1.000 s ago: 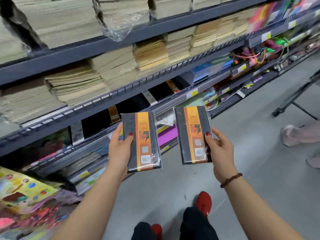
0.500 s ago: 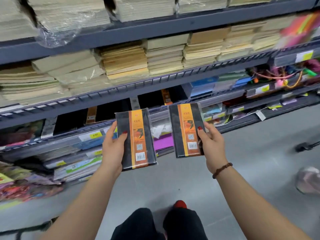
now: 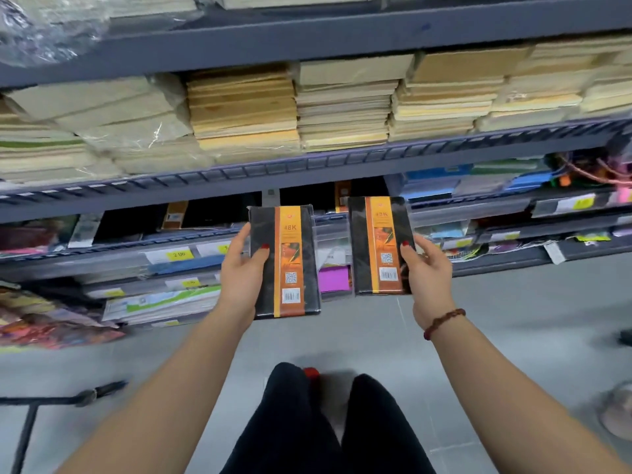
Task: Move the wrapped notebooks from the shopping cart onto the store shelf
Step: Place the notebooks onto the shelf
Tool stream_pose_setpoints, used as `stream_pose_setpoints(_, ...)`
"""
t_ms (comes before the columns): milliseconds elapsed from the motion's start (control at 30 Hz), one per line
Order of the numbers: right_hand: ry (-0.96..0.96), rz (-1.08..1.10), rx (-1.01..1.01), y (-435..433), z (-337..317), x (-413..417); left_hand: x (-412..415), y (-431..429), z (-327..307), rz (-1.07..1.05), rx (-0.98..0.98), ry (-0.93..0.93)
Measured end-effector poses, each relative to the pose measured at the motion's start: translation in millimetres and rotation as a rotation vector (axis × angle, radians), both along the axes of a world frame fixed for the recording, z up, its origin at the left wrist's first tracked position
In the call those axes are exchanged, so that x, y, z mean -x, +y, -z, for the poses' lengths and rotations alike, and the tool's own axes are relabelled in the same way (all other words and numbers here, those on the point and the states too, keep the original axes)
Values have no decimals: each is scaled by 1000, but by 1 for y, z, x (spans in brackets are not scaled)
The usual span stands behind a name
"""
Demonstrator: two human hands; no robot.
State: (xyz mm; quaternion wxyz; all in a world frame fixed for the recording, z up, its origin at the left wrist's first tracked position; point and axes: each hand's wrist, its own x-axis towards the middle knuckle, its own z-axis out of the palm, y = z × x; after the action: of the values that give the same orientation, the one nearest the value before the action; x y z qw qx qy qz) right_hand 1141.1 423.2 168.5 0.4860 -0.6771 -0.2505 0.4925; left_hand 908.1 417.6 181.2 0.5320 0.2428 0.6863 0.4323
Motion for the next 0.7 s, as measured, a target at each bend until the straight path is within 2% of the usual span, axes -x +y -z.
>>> stream_pose_setpoints(200, 6, -113, 41, 35, 22, -21, -26, 3, 15, -152, 17, 22)
stream_pose_setpoints(333, 75, -141, 69, 58, 43, -35, -53, 4, 41, -261, 20, -11)
stream_pose_setpoints(567, 158, -184, 60, 90, 82, -38, -78, 10, 82, -341, 0, -54)
stream_pose_setpoints(700, 151, -427, -97, 87, 90, -43, -74, 12, 98, -344, -17, -70)
